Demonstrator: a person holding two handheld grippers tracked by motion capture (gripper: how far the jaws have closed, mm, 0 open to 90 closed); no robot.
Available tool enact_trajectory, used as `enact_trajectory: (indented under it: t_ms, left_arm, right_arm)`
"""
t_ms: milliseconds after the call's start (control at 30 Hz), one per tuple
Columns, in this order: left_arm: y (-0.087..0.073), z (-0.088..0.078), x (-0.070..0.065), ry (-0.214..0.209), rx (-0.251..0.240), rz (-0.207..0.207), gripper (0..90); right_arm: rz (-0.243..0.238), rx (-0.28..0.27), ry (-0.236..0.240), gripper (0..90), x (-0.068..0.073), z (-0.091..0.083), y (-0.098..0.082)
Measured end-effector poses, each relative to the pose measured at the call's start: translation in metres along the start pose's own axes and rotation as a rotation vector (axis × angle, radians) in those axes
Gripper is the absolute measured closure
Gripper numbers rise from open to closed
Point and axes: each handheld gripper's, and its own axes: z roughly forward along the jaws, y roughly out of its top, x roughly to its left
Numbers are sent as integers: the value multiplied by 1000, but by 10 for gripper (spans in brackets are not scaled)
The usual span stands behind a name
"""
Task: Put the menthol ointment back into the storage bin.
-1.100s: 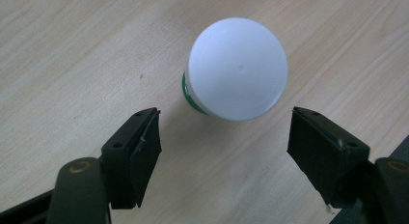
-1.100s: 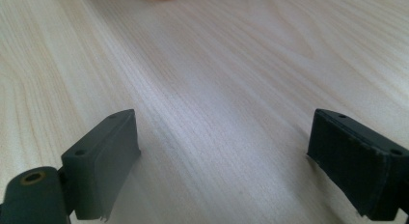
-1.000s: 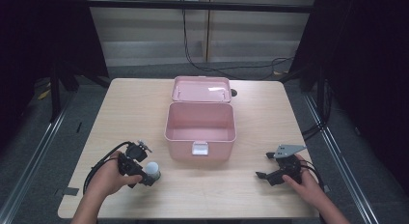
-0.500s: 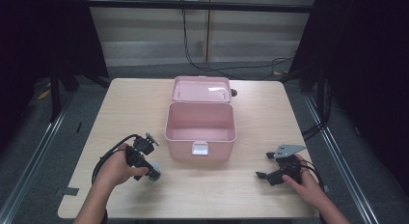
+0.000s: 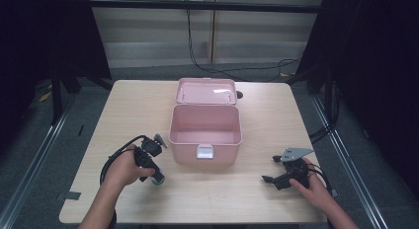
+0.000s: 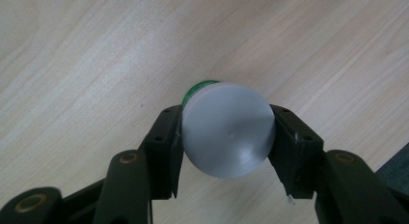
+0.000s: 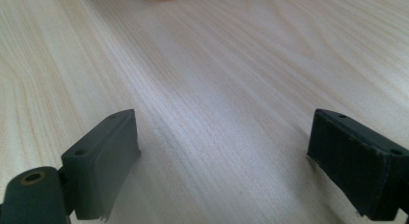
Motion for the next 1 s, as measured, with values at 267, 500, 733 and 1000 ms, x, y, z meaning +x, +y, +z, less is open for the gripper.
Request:
enact_trajectory:
  t_ms: [267,500,733,1000]
  left_arm:
    - [7,-17,-2,-12,17,-16,497]
    - [13,-44,-7,-30,5,-30,497]
    - [20,-62,-9,-49,15,-39,497]
    - [29,-80,-8,-54,10,-46,498]
  right_arm:
    - [-1,-1,1,100,0,0,0]
    - [-1,0,1,100,0,0,0]
    - [0,-3,-1,100,0,0,0]
    - [1,-3,0,100,0,0,0]
